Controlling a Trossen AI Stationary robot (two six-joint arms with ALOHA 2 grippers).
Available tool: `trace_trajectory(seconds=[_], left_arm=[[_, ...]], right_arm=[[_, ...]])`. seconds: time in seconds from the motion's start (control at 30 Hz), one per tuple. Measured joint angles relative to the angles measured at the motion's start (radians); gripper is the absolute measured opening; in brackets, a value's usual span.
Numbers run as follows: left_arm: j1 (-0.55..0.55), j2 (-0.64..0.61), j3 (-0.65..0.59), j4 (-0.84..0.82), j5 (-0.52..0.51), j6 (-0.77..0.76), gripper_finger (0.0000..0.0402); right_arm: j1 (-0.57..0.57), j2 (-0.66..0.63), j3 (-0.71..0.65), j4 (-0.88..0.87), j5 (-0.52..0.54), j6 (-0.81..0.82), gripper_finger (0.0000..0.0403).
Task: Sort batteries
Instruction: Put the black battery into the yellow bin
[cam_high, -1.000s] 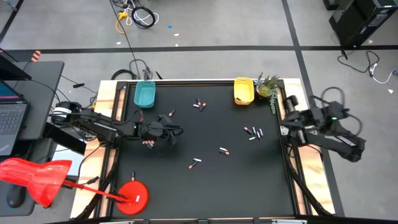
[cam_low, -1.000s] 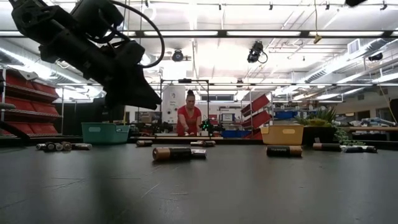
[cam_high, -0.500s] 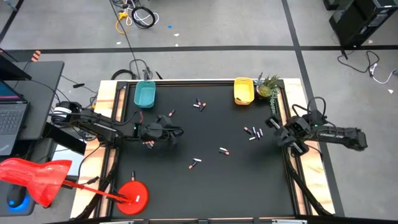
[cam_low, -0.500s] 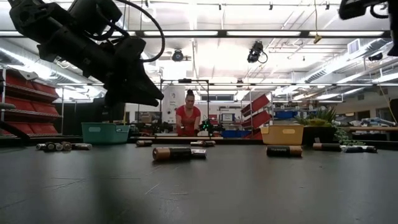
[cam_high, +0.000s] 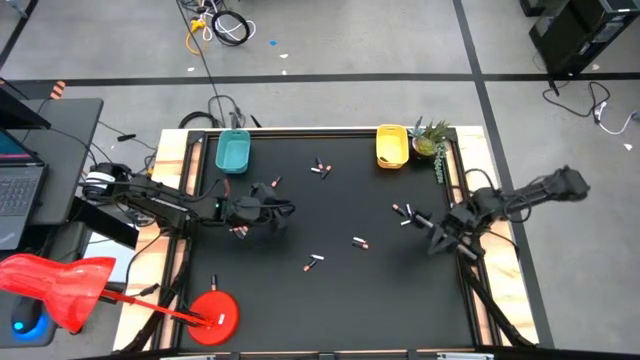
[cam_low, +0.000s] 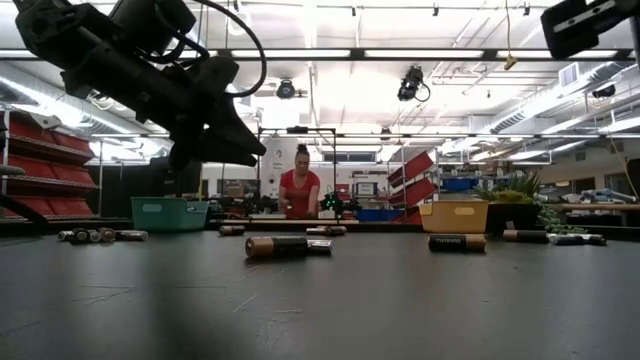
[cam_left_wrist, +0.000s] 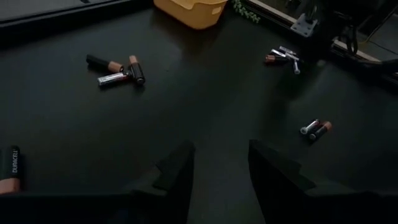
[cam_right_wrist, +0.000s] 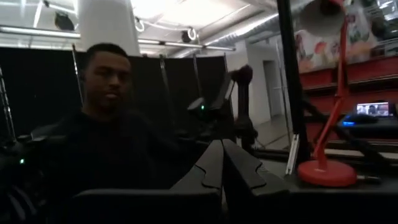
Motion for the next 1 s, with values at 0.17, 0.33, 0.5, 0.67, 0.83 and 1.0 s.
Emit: trace_trajectory(seconds=[0.17, 0.33, 0.5, 0.67, 0.83, 1.0], left_arm=[[0.000, 0.000, 0.000, -0.001, 0.000, 0.024, 0.0156], [0.021, 0.000, 0.000, -0.004, 0.051, 0.028, 0.0156], [0.044, 0.000, 0.000, -0.049, 0.084, 0.055, 0.0156], [0.084, 0.000, 0.000, -0.155, 0.009, 0.064, 0.0167], [0.170, 0.000, 0.000, -0.206, -0.020, 0.046, 0.0205], [0.264, 0.003, 0.033, -0.253, -0.013, 0.046, 0.0222]], right_arm=[[0.106, 0.163, 0.001, 0.141, 0.146, 0.019, 0.0010], [0.149, 0.356, 0.057, 0.060, 0.344, 0.054, 0.0010], [0.147, 0.564, 0.177, -0.007, 0.427, -0.004, 0.0010], [0.119, 0.734, 0.284, -0.087, 0.432, -0.067, 0.0017], [0.093, 0.843, 0.330, -0.066, 0.371, -0.151, 0.0023], [0.067, 0.884, 0.334, 0.009, 0.304, -0.219, 0.0019]])
